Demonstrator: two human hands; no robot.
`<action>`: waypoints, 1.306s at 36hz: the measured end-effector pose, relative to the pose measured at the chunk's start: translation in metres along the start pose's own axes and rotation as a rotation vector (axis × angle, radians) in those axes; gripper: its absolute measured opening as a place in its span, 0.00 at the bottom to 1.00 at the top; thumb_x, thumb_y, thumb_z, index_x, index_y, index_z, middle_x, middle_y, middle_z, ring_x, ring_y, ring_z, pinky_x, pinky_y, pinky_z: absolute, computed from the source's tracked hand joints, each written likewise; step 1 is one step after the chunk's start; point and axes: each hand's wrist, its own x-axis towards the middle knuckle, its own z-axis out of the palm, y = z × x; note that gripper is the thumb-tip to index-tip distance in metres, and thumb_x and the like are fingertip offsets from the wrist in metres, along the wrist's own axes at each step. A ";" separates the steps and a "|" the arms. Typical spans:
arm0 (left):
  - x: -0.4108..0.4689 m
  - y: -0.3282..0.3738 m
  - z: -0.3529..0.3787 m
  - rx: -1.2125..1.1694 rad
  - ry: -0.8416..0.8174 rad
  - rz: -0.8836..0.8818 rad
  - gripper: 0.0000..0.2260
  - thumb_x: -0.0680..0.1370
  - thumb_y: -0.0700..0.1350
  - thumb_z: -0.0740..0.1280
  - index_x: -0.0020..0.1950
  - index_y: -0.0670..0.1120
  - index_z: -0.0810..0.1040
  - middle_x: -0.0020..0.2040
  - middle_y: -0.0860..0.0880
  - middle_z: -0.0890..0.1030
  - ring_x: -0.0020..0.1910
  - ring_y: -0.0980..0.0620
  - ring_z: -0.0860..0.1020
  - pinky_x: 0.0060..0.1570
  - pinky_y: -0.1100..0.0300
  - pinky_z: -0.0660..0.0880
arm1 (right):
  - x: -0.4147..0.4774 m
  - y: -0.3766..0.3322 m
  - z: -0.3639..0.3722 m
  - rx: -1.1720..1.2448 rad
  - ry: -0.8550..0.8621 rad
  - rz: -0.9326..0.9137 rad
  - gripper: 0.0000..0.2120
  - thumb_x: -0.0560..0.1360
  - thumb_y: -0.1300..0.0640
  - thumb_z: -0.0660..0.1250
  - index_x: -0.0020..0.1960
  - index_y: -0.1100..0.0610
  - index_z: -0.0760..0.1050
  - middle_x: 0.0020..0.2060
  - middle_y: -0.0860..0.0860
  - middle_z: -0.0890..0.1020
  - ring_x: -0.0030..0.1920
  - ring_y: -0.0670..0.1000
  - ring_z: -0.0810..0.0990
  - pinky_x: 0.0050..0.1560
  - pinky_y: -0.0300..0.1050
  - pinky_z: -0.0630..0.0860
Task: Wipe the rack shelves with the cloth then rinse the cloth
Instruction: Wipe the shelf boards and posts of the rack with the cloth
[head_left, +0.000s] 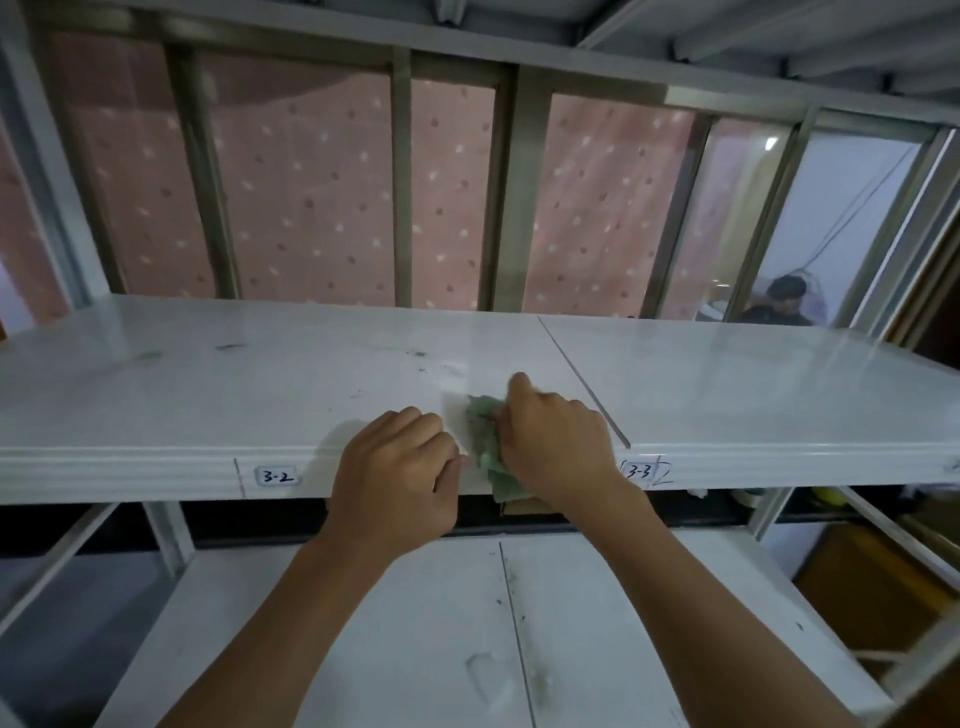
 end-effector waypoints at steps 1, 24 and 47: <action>0.001 -0.001 0.000 -0.001 -0.009 0.000 0.14 0.74 0.36 0.72 0.32 0.43 0.72 0.31 0.47 0.72 0.32 0.47 0.68 0.33 0.55 0.67 | -0.003 0.007 -0.001 -0.025 -0.001 0.071 0.06 0.80 0.55 0.55 0.47 0.55 0.60 0.35 0.50 0.73 0.33 0.56 0.72 0.33 0.45 0.63; 0.008 -0.006 0.005 -0.131 0.014 0.017 0.15 0.70 0.35 0.74 0.29 0.42 0.70 0.30 0.48 0.70 0.31 0.49 0.65 0.32 0.58 0.62 | 0.062 -0.002 0.012 0.071 -0.208 -0.295 0.07 0.82 0.54 0.56 0.51 0.57 0.59 0.34 0.51 0.72 0.32 0.56 0.71 0.33 0.48 0.65; 0.006 -0.007 0.007 -0.170 0.022 0.014 0.15 0.70 0.34 0.73 0.29 0.42 0.71 0.29 0.48 0.69 0.29 0.48 0.65 0.30 0.54 0.64 | 0.181 0.048 0.065 0.050 -0.278 0.050 0.19 0.80 0.51 0.57 0.66 0.62 0.67 0.58 0.62 0.79 0.56 0.64 0.78 0.48 0.51 0.71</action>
